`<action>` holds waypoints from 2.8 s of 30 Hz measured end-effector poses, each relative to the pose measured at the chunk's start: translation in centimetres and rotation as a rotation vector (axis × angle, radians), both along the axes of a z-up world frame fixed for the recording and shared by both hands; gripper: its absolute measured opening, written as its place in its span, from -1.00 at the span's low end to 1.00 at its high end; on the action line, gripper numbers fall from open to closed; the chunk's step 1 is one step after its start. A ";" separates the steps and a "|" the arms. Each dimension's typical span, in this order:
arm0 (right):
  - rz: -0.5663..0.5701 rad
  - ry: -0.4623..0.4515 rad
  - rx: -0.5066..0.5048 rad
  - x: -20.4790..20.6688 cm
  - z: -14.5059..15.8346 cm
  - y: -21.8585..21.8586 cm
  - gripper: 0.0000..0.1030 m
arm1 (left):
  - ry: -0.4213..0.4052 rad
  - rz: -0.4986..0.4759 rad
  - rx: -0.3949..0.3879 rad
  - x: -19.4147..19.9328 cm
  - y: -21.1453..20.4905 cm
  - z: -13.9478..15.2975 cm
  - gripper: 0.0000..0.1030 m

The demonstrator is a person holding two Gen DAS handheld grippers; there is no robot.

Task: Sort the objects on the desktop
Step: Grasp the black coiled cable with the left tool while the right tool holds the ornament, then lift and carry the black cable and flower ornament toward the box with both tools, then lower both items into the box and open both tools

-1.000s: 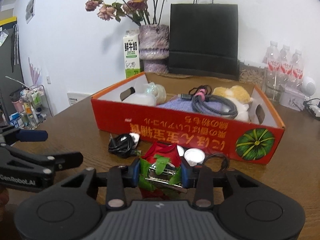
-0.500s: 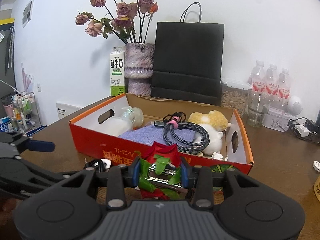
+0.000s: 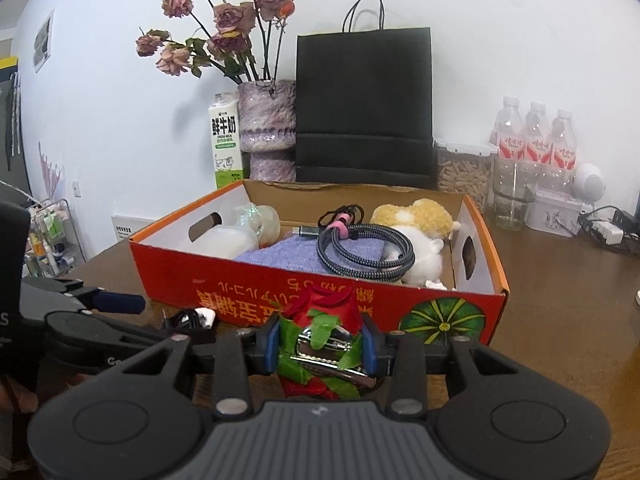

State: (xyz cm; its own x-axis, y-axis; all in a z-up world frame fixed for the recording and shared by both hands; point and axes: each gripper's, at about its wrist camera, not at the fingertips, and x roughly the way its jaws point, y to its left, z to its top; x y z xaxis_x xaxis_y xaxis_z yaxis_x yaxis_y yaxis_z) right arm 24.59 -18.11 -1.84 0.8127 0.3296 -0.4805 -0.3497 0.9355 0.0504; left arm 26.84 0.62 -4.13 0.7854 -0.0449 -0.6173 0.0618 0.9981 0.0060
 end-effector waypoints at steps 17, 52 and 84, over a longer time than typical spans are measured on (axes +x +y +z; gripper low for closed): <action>-0.013 0.001 -0.005 -0.2 -0.3 0.0 -0.27 | -0.039 -0.040 -0.021 -1.6 -0.2 0.5 0.10; -0.019 -0.186 0.028 6.0 8.0 1.5 -0.27 | -0.334 -0.023 -0.036 2.6 -1.8 10.8 0.09; -0.115 0.055 -0.041 21.9 3.8 4.6 0.69 | -0.135 0.167 0.012 17.0 2.5 7.2 0.78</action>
